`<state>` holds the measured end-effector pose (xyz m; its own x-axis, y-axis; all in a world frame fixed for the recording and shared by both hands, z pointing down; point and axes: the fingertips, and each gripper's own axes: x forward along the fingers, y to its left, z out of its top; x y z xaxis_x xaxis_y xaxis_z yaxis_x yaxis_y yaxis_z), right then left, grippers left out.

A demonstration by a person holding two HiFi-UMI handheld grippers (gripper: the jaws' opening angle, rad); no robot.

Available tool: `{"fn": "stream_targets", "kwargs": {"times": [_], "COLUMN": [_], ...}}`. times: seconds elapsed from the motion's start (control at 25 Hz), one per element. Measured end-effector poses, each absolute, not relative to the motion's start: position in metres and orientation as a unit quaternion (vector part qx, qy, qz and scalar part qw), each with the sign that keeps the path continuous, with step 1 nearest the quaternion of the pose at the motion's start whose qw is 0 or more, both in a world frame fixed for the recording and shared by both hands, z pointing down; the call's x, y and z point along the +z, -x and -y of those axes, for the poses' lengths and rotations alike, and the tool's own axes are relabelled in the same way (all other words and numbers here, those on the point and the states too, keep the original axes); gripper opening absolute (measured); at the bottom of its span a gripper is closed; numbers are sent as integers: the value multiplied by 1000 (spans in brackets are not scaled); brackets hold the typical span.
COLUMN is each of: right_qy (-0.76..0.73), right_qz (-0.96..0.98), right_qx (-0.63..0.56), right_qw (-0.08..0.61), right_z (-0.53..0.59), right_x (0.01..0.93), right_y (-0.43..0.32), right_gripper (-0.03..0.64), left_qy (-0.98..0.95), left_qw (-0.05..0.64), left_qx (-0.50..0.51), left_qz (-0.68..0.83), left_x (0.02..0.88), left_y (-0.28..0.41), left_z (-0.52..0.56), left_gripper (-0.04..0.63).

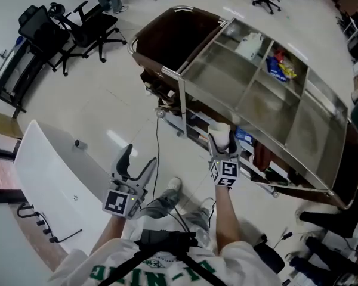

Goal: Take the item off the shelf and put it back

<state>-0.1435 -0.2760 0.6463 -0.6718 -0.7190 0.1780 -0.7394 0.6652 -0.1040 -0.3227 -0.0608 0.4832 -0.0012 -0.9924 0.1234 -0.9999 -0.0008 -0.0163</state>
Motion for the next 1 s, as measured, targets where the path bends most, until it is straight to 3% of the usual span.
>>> {"fn": "stream_targets", "kwargs": {"times": [0.44,1.0], "right_qy": [-485,-501], "right_qz": [869,863], "right_qx": [88,32], "right_qw": [44,55], "right_z": [396,428], "right_x": [696,720], "right_y": [175,188], "right_gripper": [371,377], "left_qy": [-683,-674], "left_qw": [101,89], "left_qx": [86,120], "left_qz": [718,724], "left_x": [517,517], "left_y": [347,371], "left_z": [36,40], "left_gripper": [318,318]}}
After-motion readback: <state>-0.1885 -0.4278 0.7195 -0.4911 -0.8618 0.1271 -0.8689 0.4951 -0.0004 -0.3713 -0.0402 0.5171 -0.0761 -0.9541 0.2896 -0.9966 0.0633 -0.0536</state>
